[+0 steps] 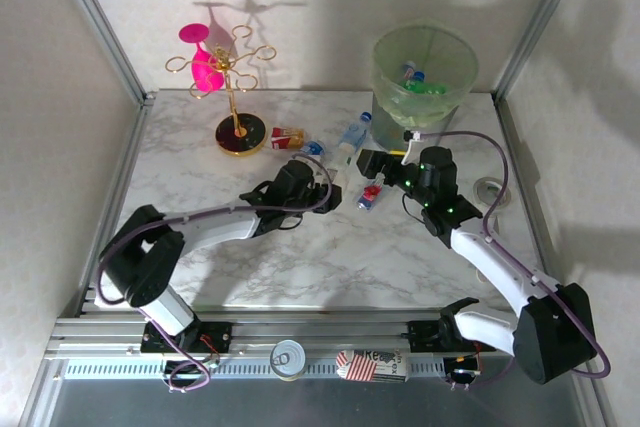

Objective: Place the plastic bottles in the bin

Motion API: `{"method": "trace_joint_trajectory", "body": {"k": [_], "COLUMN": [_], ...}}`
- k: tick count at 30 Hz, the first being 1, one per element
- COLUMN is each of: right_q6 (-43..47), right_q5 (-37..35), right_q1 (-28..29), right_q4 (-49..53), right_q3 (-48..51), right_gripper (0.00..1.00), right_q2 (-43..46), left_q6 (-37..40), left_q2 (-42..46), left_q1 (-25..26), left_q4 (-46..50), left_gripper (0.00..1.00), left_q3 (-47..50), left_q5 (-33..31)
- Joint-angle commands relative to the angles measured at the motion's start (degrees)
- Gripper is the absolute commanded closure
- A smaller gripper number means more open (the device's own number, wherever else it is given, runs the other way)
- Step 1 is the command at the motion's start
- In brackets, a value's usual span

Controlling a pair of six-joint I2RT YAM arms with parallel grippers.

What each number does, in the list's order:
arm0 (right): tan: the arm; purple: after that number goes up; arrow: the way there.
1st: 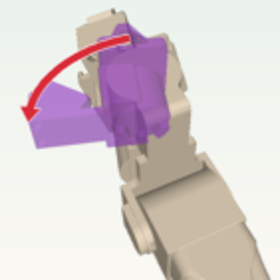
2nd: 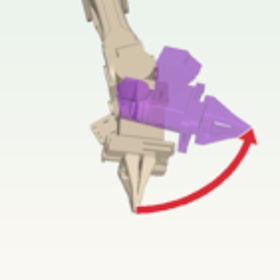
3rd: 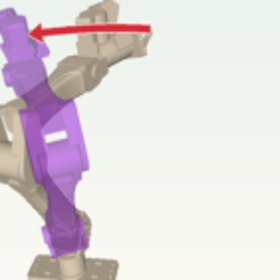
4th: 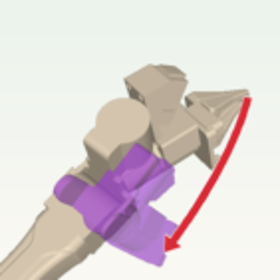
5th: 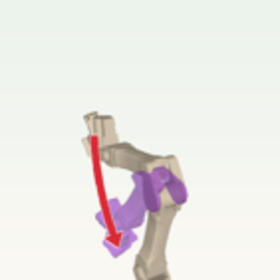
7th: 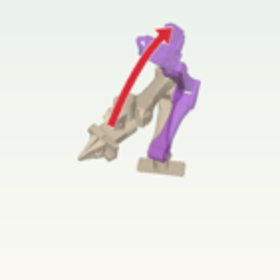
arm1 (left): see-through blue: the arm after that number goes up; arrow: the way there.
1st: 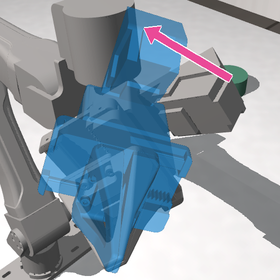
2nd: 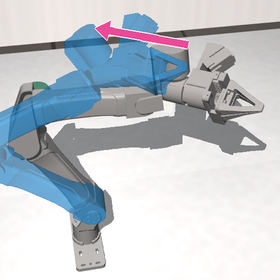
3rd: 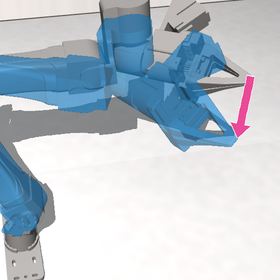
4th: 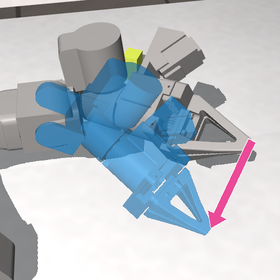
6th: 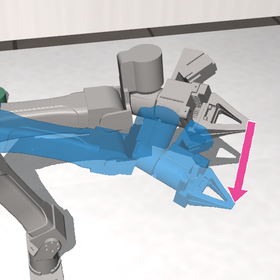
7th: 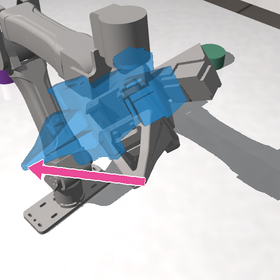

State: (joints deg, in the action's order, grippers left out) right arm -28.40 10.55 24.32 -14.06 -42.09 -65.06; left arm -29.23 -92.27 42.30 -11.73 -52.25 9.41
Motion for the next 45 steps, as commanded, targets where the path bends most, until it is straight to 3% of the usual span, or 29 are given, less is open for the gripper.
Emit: {"method": "trace_joint_trajectory", "body": {"k": [1, 5, 10, 21, 33, 36, 41, 45], "right_q6": [-3.58, -5.53, -7.84, -13.26, -14.22, -13.48, -13.19, -13.59], "right_q5": [6.88, 11.74, 14.43, 21.82, 22.05, 21.27, 21.18, 20.86], "right_q1": [0.23, 0.21, 0.26, 0.34, 1.70, 1.74, 1.71, 1.72], "right_q4": [-8.68, -12.65, -15.78, -23.07, -22.42, -20.84, -20.38, -20.77], "right_q3": [1.46, 2.58, 2.97, 2.75, 3.07, 2.75, 2.19, 1.92], "right_gripper": [0.01, 0.01, 0.03, 0.12, 0.17, 0.21, 0.42, 0.47], "right_q2": [0.57, -0.62, -2.96, -10.75, -14.44, -14.44, -15.03, -15.19], "left_q6": [-6.42, -7.42, -6.42, -2.00, 1.09, 1.63, 2.03, 2.13], "left_q2": [3.48, 6.49, 8.36, 8.93, 8.52, 8.73, 8.42, 8.20], "left_q1": [0.50, 1.26, 2.68, 6.63, 8.14, 8.45, 8.85, 8.94], "left_q4": [-17.01, -26.95, -30.79, -28.64, -25.29, -24.93, -24.46, -24.16], "left_gripper": [0.54, 0.53, 0.52, 0.52, 0.49, 0.47, 0.43, 0.35], "left_q3": [5.54, 10.47, 12.82, 12.04, 10.33, 10.24, 9.80, 9.58], "left_q5": [2.87, 3.55, 2.32, -3.37, -7.84, -8.37, -8.67, -8.88]}}
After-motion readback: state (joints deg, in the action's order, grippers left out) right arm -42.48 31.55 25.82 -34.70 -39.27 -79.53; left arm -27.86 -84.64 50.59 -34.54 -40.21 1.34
